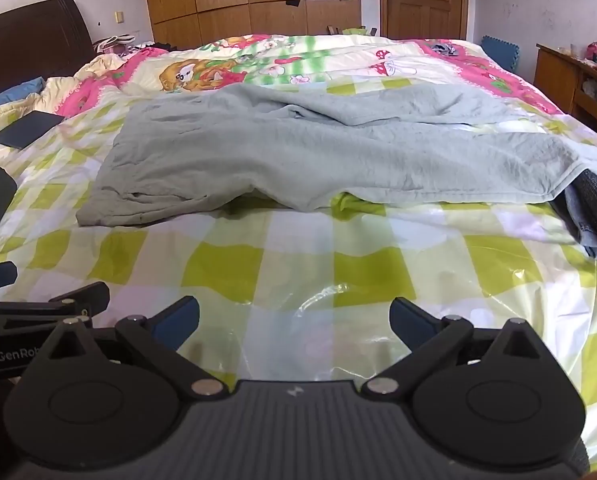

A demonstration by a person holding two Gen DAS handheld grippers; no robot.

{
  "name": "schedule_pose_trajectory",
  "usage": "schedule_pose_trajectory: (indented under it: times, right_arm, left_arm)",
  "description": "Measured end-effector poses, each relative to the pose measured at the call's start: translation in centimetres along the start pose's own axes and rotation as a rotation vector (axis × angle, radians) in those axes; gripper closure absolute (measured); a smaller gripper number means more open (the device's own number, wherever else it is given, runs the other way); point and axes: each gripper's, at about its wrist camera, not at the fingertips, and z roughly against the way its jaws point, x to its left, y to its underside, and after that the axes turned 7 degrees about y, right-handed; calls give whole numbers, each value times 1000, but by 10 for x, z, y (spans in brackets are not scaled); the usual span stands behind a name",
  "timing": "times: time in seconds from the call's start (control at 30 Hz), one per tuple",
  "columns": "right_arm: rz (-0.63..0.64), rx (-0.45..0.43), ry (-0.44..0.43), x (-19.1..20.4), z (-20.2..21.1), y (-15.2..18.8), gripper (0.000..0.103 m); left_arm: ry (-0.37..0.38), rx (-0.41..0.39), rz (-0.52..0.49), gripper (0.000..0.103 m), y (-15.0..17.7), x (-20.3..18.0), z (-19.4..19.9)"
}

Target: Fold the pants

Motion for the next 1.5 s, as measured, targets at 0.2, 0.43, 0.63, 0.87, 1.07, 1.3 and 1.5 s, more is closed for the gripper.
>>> schedule_pose_trajectory:
  times: [0.2, 0.43, 0.63, 0.87, 1.07, 1.3, 1.5]
  right_arm:
    - [14, 0, -3, 3, 0, 1, 2]
    - [20, 1, -5, 3, -1, 1, 2]
    - [21, 2, -5, 4, -1, 1, 2]
    - [22, 2, -5, 4, -2, 2, 2]
    - [34, 4, -5, 6, -2, 4, 2]
    - [42, -8, -1, 7, -1, 4, 2]
    - [44, -7, 0, 8, 0, 3, 2]
  left_arm:
    - [-8, -3, 8, 0, 0, 1, 0]
    - [-12, -6, 12, 0, 1, 2, 0]
    - [-14, -7, 10, 0, 2, 2, 0]
    - [-14, -7, 11, 0, 1, 2, 0]
    - [-8, -7, 15, 0, 1, 3, 1]
    - [-12, -20, 6, 0, 0, 2, 3]
    - [-12, -17, 7, 0, 1, 2, 3]
